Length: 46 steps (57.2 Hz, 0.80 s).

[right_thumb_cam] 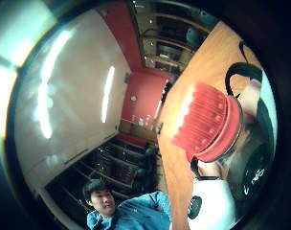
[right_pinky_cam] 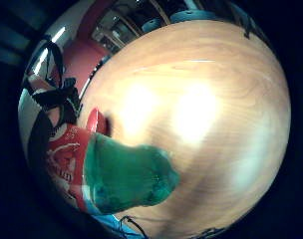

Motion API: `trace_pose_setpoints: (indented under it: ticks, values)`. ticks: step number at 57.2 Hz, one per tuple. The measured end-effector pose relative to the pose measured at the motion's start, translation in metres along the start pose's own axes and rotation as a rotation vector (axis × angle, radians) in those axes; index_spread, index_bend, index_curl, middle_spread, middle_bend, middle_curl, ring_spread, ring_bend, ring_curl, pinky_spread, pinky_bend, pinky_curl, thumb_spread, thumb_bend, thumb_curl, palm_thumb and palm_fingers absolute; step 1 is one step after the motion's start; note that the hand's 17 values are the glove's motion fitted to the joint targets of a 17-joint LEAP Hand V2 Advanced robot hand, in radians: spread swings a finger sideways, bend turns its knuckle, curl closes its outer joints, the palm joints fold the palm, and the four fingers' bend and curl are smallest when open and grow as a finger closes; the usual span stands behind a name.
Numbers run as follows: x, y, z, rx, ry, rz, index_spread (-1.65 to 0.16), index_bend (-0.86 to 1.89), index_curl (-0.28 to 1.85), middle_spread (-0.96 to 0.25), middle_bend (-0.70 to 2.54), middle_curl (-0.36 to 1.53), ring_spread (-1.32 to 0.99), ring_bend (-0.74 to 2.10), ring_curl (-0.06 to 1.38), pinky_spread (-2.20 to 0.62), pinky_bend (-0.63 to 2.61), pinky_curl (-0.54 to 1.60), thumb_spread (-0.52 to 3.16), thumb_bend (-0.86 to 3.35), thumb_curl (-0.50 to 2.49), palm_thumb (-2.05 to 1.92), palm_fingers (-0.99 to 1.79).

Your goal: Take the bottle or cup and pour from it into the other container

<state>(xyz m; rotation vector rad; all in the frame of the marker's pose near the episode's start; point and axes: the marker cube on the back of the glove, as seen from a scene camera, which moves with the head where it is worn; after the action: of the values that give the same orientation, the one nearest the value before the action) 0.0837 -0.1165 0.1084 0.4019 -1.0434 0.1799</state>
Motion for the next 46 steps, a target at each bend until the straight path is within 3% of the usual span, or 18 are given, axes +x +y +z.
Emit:
trace_pose_setpoints:
  ticks: [7, 12, 27, 31, 36, 40, 43, 46]
  values:
    - [-0.039, 0.015, 0.022, -0.23, 0.174, -0.014, -0.09, 0.23, 0.52, -0.04, 0.27, 0.49, -0.15, 0.41, 0.43, -0.16, 0.51, 0.36, 0.28, -0.04, 0.67, 1.01, 1.27]
    - [-0.052, -0.004, 0.034, -0.201, 0.392, -0.062, -0.09, 0.23, 0.52, -0.04, 0.28, 0.5, -0.15, 0.41, 0.43, -0.16, 0.51, 0.36, 0.27, -0.04, 0.67, 1.0, 1.27]
    - [-0.113, -0.057, 0.003, -0.385, 0.786, -0.106, -0.08, 0.24, 0.53, -0.04, 0.28, 0.5, -0.14, 0.42, 0.44, -0.16, 0.51, 0.36, 0.26, -0.04, 0.69, 0.99, 1.28]
    - [-0.117, -0.05, 0.046, -0.419, 1.038, -0.116, -0.08, 0.24, 0.53, -0.04, 0.28, 0.5, -0.15, 0.42, 0.44, -0.16, 0.51, 0.37, 0.26, -0.04, 0.69, 0.99, 1.28]
    - [-0.114, -0.056, 0.064, -0.385, 1.595, -0.15, -0.08, 0.24, 0.53, -0.04, 0.29, 0.5, -0.15, 0.42, 0.44, -0.16, 0.51, 0.37, 0.26, -0.04, 0.69, 0.99, 1.28]
    - [-0.128, -0.043, 0.117, -0.437, 1.609, -0.218, -0.08, 0.24, 0.53, -0.04, 0.29, 0.5, -0.15, 0.42, 0.44, -0.16, 0.51, 0.37, 0.26, -0.04, 0.69, 0.99, 1.28]
    - [-0.142, -0.033, 0.167, -0.411, 1.521, -0.19, -0.08, 0.24, 0.53, -0.04, 0.29, 0.5, -0.15, 0.42, 0.44, -0.17, 0.51, 0.37, 0.26, -0.04, 0.69, 0.99, 1.28]
    - [-0.14, -0.024, 0.19, -0.486, 1.714, -0.343, -0.08, 0.24, 0.53, -0.04, 0.28, 0.5, -0.15, 0.42, 0.44, -0.17, 0.51, 0.37, 0.26, -0.04, 0.7, 0.99, 1.28]
